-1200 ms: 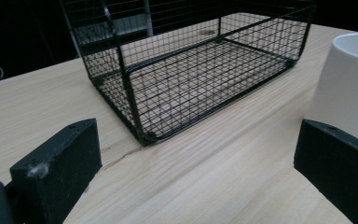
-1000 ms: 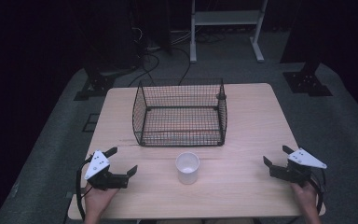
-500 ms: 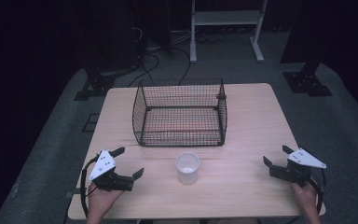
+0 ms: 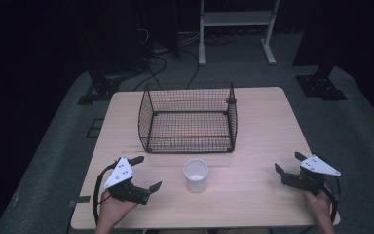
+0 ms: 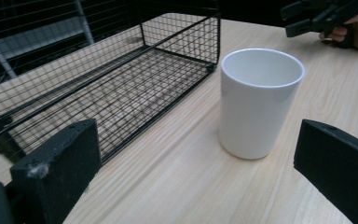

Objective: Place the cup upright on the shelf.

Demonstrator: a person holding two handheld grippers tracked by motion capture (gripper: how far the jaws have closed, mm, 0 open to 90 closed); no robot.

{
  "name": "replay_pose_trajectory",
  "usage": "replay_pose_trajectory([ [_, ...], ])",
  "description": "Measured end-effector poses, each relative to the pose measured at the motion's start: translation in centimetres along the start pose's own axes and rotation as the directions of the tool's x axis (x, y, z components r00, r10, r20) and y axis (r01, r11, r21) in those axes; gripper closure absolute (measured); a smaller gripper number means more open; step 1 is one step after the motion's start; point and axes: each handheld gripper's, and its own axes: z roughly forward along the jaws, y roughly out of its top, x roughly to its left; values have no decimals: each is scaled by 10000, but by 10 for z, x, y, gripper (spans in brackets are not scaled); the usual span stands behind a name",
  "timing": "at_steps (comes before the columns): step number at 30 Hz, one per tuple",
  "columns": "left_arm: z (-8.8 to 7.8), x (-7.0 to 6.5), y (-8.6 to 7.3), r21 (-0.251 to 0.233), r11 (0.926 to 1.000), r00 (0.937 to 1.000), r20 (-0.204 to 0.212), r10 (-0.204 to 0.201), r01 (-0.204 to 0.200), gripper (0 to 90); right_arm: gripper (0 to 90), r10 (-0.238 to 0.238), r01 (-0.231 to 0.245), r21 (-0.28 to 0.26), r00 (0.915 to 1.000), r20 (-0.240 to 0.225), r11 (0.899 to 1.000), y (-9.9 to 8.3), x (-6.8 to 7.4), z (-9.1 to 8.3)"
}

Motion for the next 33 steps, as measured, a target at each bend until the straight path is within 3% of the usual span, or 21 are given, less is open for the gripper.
replay_pose_trajectory([
  [3,3,-2,2,5,10000,9999,137,-1,1,0,131,-7,7,4,10000,-6,10000,0,0,0],
  [8,13,-9,9,296,9988,9984,404,389,-401,0,131,-18,18,4,10000,-21,10000,0,0,0],
  [16,29,-17,16,557,9962,9937,928,621,-675,0,131,-22,22,10,10000,-63,10000,0,0,0],
  [33,58,-25,26,1147,9898,9838,1672,643,-842,0,131,-36,36,-8,9999,-130,10000,0,0,0],
])
